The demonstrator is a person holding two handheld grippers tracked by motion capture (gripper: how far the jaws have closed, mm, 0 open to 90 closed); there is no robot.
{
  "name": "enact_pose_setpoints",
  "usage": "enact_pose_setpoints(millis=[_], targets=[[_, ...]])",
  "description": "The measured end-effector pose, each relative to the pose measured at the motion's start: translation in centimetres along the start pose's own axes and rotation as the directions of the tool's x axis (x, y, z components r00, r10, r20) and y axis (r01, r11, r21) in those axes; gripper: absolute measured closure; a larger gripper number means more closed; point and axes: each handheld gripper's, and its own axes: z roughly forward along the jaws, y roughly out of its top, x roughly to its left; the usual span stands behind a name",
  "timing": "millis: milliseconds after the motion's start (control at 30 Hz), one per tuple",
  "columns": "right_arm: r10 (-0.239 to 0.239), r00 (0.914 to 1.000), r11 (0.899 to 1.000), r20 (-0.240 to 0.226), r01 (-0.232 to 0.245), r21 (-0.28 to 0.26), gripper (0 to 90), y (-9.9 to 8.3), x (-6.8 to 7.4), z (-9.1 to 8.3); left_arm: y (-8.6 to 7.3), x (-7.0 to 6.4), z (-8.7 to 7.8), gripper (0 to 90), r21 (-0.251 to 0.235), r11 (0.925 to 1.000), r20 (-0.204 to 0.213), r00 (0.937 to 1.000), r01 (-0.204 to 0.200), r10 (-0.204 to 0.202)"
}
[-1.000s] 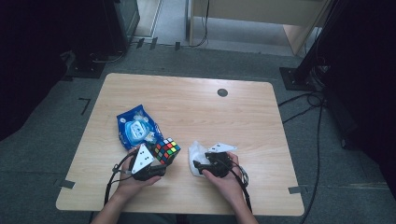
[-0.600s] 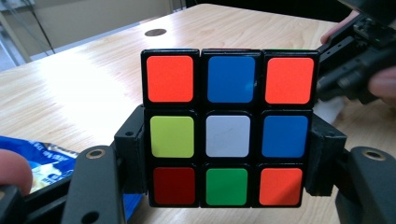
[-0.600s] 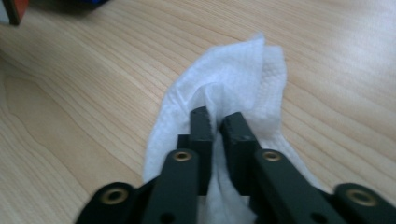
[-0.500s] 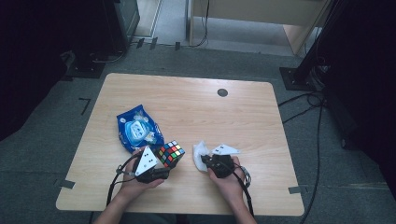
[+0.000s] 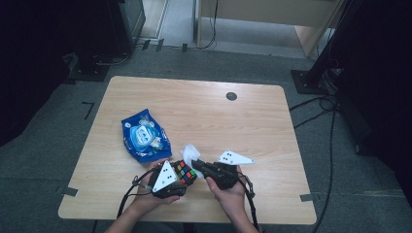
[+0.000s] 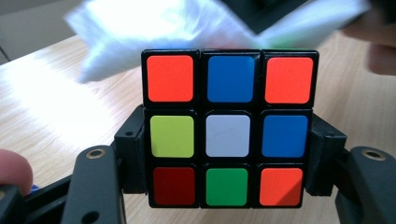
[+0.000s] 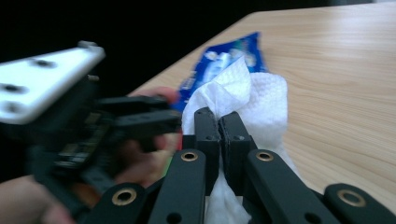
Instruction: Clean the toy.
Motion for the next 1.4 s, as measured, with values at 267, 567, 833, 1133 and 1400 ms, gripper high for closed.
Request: enact_pose_setpoints(millis=[267,567,833,1133,1400], targets=[[-0.038,0.9991,0.999,0.019,0.037,0.02,88.5,0.5,0.9,0.0,0.1,0.6,-0.7,34.0,-0.021,0.9998,-0.012,0.9999,0.005,-0.005],[0.018,0.9951,1.0,0.097,-0.02,0.024,88.3,0.1,-0.8,-0.5,0.2,-0.1,-0.3,34.0,-0.008,1.0,0.005,1.0,-0.004,0.004],[-0.051,0.9984,0.999,0.025,0.05,0.02,88.0,0.5,1.4,-0.1,0.2,0.2,-0.5,34.0,-0.003,1.0,0.0,1.0,-0.007,0.007],[-0.005,0.9521,0.999,0.306,-0.012,0.051,87.3,-0.5,-3.6,-1.9,0.1,2.4,-1.6,34.0,-0.036,0.9974,-0.036,0.9973,0.063,-0.064],[0.021,0.8875,0.996,0.46,-0.057,0.063,64.4,-1.2,-6.1,-2.6,-0.2,2.5,-0.9,34.0,-0.003,0.9967,-0.047,0.9956,0.081,-0.081]])
